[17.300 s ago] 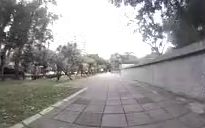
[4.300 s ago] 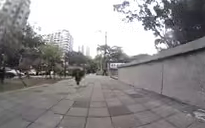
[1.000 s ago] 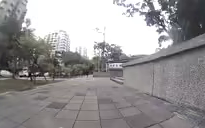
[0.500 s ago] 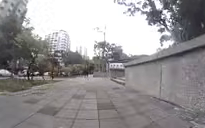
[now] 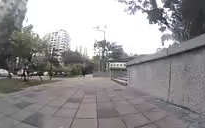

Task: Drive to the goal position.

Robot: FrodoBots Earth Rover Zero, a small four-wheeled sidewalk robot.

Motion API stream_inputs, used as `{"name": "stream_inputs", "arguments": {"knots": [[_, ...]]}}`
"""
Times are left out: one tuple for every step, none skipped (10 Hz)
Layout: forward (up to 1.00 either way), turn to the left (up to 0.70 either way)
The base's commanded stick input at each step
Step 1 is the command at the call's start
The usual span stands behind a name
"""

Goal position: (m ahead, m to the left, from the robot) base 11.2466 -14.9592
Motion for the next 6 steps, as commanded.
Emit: {"name": "stream_inputs", "arguments": {"knots": [[0.7,0.0],[0.7,0.0],[0.7,0.0],[0.7,0.0],[0.7,0.0],[0.7,0.0]]}}
